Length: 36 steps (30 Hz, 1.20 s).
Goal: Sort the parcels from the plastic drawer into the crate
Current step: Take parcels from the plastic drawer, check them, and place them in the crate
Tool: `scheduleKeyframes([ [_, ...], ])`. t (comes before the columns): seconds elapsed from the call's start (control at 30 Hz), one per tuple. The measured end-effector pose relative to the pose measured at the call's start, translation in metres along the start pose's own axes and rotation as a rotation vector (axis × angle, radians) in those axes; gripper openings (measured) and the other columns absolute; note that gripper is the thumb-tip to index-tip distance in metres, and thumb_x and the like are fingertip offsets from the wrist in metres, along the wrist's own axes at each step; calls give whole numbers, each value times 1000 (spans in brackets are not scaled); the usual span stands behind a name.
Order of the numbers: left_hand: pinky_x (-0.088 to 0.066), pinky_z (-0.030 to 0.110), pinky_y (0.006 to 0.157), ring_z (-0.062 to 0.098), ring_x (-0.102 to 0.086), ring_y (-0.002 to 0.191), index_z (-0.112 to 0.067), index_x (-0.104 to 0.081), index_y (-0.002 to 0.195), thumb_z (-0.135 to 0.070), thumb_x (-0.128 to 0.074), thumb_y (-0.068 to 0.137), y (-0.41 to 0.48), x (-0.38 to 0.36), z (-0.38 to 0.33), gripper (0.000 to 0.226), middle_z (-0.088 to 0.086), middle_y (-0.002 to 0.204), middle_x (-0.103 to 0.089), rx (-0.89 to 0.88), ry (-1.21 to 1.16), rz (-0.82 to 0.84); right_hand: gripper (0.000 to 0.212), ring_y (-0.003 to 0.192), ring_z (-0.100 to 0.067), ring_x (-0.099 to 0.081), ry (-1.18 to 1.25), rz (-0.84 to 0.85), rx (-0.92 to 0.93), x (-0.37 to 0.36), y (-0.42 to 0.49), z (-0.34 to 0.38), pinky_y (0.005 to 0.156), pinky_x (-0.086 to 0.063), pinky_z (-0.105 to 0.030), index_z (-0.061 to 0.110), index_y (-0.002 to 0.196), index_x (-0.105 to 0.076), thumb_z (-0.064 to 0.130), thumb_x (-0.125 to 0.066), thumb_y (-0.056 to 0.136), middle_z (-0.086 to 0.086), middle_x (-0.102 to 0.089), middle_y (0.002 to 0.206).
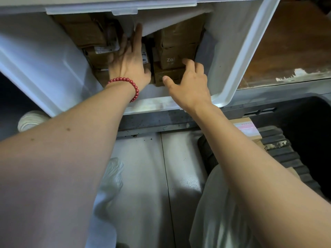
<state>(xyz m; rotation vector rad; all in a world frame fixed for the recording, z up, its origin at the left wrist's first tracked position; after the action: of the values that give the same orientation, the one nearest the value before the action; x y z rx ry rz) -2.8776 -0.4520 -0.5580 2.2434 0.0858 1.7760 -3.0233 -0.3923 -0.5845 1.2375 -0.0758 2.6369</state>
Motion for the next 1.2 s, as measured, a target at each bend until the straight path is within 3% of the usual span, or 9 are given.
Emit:
scheduleKeyframes([
  [0.27, -20, 45, 115, 33, -25, 142, -26, 0, 153, -28, -60, 87, -16, 15, 10, 89, 16, 159, -4, 40, 16, 32, 73, 134, -29, -33, 64, -28, -6, 4, -3, -3, 105, -37, -41, 16, 149, -22, 45, -57, 92, -7, -23, 151],
  [0.4, -37, 51, 106, 36, -35, 137, -24, -7, 153, -23, -61, 86, -37, 24, 23, 86, 17, 155, -23, 72, -59, -6, 85, 137, -28, -32, 256, -40, -44, 6, -8, -5, 108, -32, -38, 15, 152, -11, 45, -60, 90, -9, -20, 153],
  [0.5, -46, 43, 97, 34, -54, 116, -22, -11, 152, -22, -64, 85, -46, 22, 30, 85, 15, 135, -50, 113, -255, -24, 98, 142, -24, -27, 555, -12, -136, -2, -6, -10, 112, -26, -33, 17, 153, -1, 45, -66, 86, -9, -17, 157],
  [0.6, -50, 36, 96, 22, -58, 115, -19, -10, 152, -19, -72, 81, -41, 9, 29, 94, -2, 135, -48, 258, -726, 3, 114, 138, -32, -38, 969, 97, -215, -19, -1, -4, 111, -37, -46, 28, 152, 7, 50, -74, 75, -12, -27, 156],
  [0.7, -54, 40, 91, 18, -58, 114, -21, -11, 151, -25, -74, 81, -23, 6, 12, 95, -4, 130, -50, 313, -928, -22, 99, 127, -45, -47, 1137, 98, -235, -23, 12, 2, 101, -47, -50, 30, 152, 3, 42, -69, 85, -25, -36, 149],
  [0.8, -44, 32, 103, 19, -49, 125, -21, -16, 150, -31, -69, 85, -7, 3, -9, 85, 3, 141, -46, 201, -772, 17, 94, 128, -30, -50, 1034, 55, -219, -27, 24, -2, 105, -43, -47, 29, 152, -9, 47, -69, 82, -11, -38, 150],
  [0.9, -37, 29, 103, 23, -41, 131, -24, -27, 147, -30, -64, 88, -7, -12, -4, 70, 5, 144, -41, 146, -523, 66, 71, 126, -27, -50, 859, 42, -237, -39, 33, -17, 108, -41, -43, 20, 147, -28, 39, -64, 89, -8, -46, 143],
  [1.1, -34, 41, 106, 30, -28, 135, -26, -34, 143, -33, -61, 85, -21, -26, 56, 64, 5, 148, -30, 337, -176, 96, 47, 114, -23, -54, 568, 128, -292, -55, 40, -39, 90, -41, -25, 18, 140, -40, 34, -52, 97, -6, -55, 128],
  [1.2, -36, 39, 105, 31, -34, 133, -17, -28, 145, -37, -67, 84, -29, -25, 75, 75, 9, 148, -27, 480, -309, 126, 50, 119, -32, -51, 318, 198, -242, -62, 37, -33, 89, -41, -30, 7, 140, -37, 31, -50, 98, -15, -52, 132],
])
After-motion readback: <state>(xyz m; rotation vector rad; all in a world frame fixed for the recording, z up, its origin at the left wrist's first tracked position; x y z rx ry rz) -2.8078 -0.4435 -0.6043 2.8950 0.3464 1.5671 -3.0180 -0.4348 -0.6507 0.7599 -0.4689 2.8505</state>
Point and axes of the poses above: each hand's wrist, its own y-axis towards the middle knuckle, its own x-axis out of the back of the hand, z = x × y, the point moved 9 cm from there along y, towards the middle knuckle
